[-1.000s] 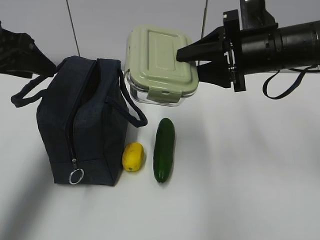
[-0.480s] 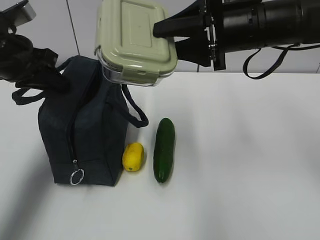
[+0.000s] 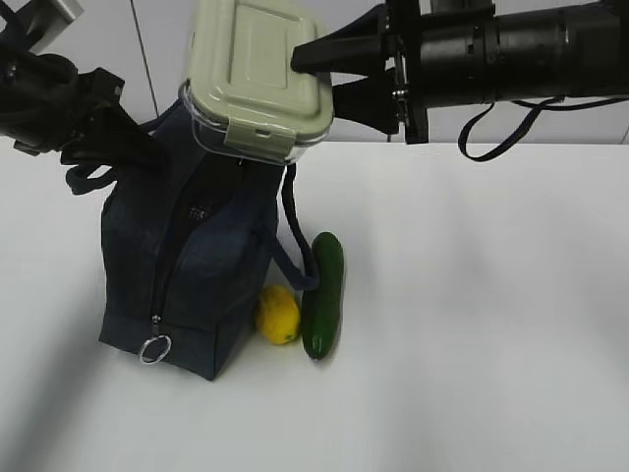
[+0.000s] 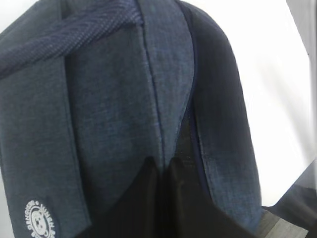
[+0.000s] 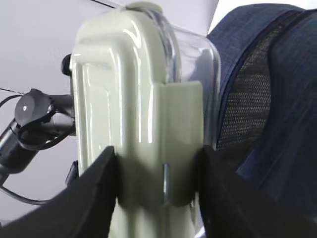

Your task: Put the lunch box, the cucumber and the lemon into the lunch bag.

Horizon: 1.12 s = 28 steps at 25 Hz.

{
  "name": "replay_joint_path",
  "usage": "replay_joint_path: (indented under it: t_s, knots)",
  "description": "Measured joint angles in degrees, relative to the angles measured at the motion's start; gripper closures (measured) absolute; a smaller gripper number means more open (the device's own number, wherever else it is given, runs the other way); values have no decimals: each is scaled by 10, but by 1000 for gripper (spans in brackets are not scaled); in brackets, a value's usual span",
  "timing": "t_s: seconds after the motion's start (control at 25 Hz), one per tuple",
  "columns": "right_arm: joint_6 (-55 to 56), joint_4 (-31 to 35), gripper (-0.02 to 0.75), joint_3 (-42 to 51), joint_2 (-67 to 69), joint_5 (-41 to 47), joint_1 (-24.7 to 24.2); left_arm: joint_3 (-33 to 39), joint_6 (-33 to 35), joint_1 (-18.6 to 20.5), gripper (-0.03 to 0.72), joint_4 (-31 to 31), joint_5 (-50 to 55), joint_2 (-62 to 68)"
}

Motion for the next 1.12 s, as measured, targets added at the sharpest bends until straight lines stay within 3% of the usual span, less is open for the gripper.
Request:
replay_joint_path:
  t_s: [0.6,1.12]
  knots:
    - [-14,18,378,0,70,-37,1,0,36,0,693,-105,0,0]
    - [-20,-46,378,-1,82,-106,1,0,79,0,694,-167,-1,0]
